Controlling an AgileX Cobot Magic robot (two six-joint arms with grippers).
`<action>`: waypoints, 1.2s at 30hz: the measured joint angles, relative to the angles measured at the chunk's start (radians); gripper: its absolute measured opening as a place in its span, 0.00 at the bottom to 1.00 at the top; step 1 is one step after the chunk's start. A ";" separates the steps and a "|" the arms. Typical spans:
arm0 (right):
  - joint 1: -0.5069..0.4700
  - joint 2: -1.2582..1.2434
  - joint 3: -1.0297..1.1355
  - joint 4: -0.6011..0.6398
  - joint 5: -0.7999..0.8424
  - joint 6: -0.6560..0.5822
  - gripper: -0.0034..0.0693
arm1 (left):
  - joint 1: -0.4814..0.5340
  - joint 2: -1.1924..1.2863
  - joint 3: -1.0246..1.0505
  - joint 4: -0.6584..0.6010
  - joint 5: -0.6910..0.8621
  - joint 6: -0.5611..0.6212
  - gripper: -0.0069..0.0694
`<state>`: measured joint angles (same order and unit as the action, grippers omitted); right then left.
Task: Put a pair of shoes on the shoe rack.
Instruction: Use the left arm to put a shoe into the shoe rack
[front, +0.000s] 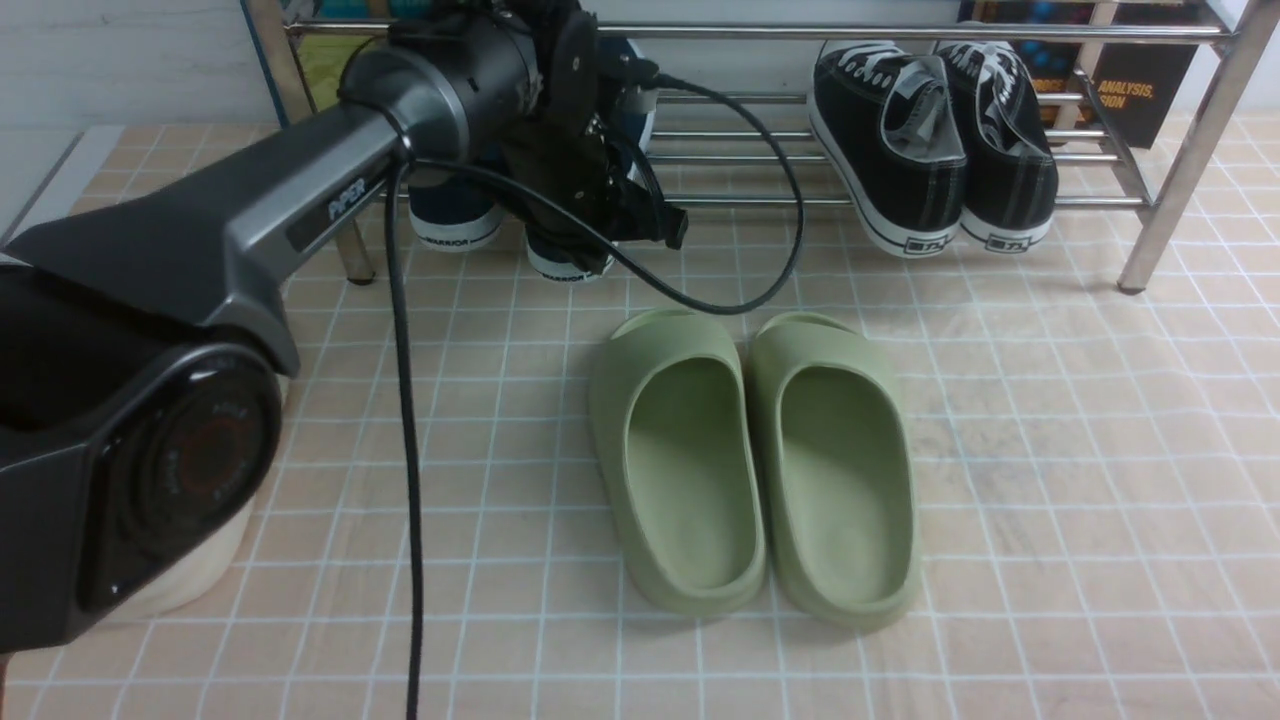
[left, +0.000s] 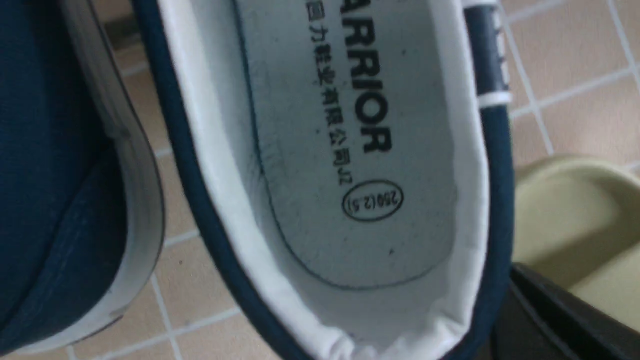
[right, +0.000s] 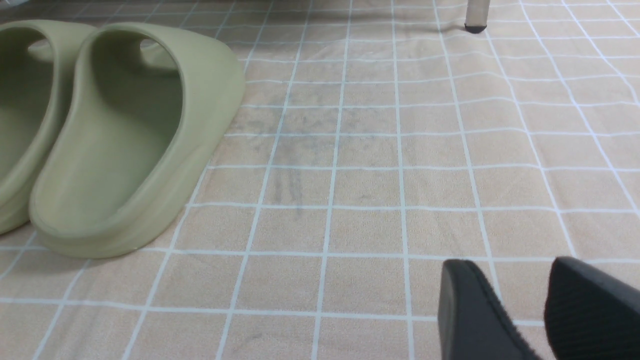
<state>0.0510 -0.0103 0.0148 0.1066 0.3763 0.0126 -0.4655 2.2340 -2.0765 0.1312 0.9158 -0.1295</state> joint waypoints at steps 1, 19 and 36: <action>0.000 0.000 0.000 0.000 0.000 0.000 0.38 | -0.006 0.000 0.000 0.025 -0.041 -0.032 0.16; 0.000 0.000 0.000 0.000 0.000 0.000 0.38 | -0.010 -0.091 0.000 0.063 0.072 -0.028 0.16; 0.000 0.000 0.000 0.000 0.000 0.000 0.38 | -0.010 -0.025 0.000 0.110 0.028 -0.074 0.18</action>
<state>0.0510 -0.0103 0.0148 0.1066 0.3763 0.0126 -0.4756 2.2088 -2.0765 0.2408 0.9440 -0.2031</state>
